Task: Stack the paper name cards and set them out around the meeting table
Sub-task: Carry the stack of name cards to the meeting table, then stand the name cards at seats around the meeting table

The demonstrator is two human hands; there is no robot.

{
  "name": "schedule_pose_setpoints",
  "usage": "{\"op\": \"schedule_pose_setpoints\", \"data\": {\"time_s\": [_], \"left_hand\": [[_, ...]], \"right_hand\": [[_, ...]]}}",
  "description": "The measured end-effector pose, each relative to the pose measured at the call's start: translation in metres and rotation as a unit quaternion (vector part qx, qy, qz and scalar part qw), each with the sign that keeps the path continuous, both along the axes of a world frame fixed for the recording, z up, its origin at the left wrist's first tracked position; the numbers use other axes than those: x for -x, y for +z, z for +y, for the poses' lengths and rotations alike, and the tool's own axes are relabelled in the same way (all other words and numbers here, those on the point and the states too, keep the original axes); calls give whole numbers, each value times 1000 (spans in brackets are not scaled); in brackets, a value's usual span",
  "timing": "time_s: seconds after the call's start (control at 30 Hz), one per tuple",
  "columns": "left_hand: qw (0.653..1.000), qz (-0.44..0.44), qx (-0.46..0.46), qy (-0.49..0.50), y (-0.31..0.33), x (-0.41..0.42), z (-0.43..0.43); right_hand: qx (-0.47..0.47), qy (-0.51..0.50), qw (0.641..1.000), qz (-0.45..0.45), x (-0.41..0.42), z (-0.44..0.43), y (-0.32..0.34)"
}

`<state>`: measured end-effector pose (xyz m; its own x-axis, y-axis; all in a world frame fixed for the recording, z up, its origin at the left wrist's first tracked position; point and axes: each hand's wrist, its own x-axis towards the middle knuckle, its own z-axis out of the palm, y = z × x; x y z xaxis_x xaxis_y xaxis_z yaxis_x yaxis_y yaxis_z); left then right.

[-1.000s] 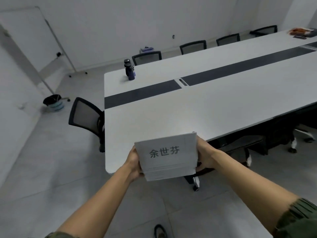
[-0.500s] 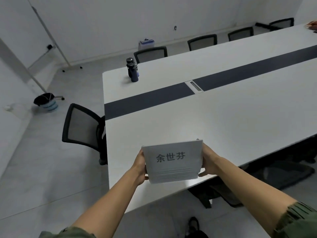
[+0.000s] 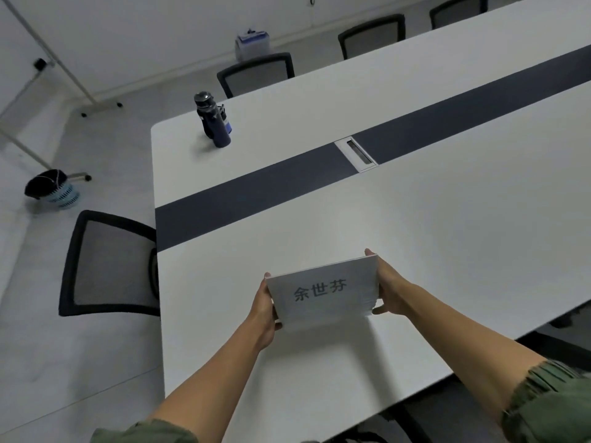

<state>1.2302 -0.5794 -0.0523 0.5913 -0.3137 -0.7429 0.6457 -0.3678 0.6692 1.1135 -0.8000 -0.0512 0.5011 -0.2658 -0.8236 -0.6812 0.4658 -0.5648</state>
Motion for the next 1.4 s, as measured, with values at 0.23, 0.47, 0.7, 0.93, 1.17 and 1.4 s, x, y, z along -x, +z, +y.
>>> {"op": "schedule_pose_setpoints", "data": {"time_s": [0.23,0.47,0.7,0.93,1.17,1.4], "left_hand": [[1000,-8,-16,1,-6,-41,-36],[995,-52,-76,-25,6,-55,-39],[983,-113,-93,-107,30,-67,-21],[980,-127,-44,-149,41,-66,-3],[980,-121,-18,-158,41,-63,5],[978,-135,-32,-156,43,-68,7]], "right_hand": [[-14,8,1000,-10,-23,-31,-14],[156,122,979,44,-37,-58,9],[308,266,908,-100,-94,-49,74],[274,493,825,40,-113,-20,72],[277,538,792,78,-117,-13,68],[293,511,806,49,-115,-12,90]]}}
